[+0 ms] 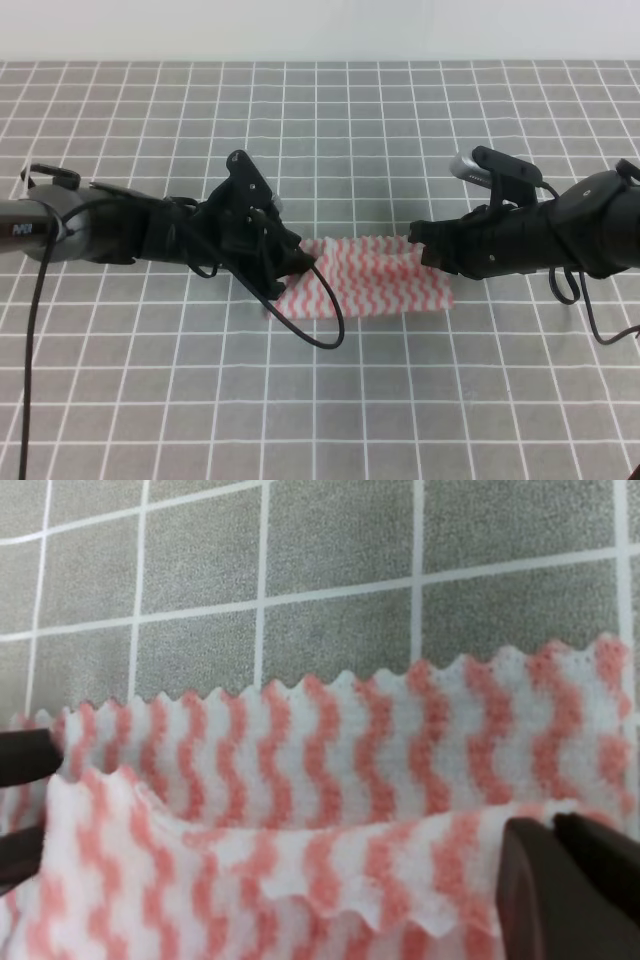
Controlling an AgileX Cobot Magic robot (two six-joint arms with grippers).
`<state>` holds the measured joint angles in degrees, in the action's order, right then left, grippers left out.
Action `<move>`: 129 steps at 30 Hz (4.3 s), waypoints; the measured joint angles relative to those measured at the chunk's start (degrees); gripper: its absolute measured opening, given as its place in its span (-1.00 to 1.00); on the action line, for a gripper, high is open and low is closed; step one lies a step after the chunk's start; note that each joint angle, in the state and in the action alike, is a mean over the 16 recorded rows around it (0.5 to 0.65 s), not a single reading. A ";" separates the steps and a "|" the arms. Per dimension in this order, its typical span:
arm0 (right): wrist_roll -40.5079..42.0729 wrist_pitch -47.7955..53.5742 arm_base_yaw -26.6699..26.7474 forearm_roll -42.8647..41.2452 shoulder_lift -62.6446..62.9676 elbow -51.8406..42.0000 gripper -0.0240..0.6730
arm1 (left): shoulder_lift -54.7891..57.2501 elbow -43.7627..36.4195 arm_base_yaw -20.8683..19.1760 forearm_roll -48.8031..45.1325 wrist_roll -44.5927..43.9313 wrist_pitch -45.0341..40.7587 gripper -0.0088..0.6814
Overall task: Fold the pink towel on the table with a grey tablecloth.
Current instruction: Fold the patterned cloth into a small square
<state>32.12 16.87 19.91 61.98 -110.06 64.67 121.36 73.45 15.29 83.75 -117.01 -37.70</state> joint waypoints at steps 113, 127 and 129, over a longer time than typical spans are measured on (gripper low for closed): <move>0.19 0.34 -0.03 -0.10 0.14 0.02 -0.97 | -3.87 2.27 4.15 -13.98 1.54 4.01 -0.98; 0.17 0.33 -0.02 -0.08 0.07 0.04 -0.97 | -3.91 2.26 4.15 -12.40 0.16 3.59 -0.70; 0.17 0.33 -0.02 -0.08 0.07 0.03 -0.97 | -3.95 2.25 4.15 -12.18 0.18 3.69 -0.63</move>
<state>32.30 17.20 19.89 61.89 -109.99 64.70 117.41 75.70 19.43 71.57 -116.83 -34.01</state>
